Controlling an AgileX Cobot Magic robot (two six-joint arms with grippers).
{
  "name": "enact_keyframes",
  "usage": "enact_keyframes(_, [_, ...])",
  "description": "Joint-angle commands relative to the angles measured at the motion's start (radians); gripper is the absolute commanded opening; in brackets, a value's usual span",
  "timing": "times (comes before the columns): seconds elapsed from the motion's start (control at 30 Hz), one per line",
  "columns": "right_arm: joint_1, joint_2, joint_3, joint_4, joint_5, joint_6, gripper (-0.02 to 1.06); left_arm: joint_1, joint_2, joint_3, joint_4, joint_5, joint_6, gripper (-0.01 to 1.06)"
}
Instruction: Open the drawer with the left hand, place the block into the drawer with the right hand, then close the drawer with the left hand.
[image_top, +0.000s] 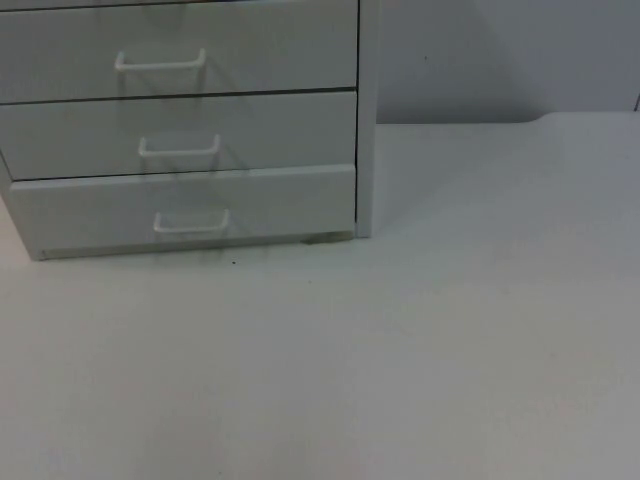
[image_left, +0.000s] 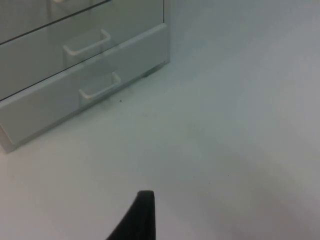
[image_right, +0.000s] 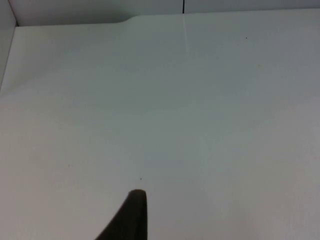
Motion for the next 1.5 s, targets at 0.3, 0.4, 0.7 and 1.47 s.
enact_keyframes(0.3, [0.0, -0.004, 0.007, -0.003, -0.007, -0.001, 1.05, 0.101, -0.004, 0.005, -0.001, -0.004, -0.001, 1.05])
enact_keyframes(0.4, [0.0, -0.004, 0.007, -0.003, -0.007, -0.001, 1.05, 0.181, -0.004, 0.005, -0.001, -0.004, -0.001, 1.05])
enact_keyframes(0.7, [0.0, -0.004, 0.007, -0.003, -0.007, -0.001, 1.05, 0.494, -0.004, 0.005, -0.001, -0.004, -0.001, 1.05])
enact_keyframes(1.47, [0.0, -0.004, 0.007, -0.003, -0.007, -0.001, 1.05, 0.759, -0.004, 0.005, 0.001, -0.004, -0.001, 1.05])
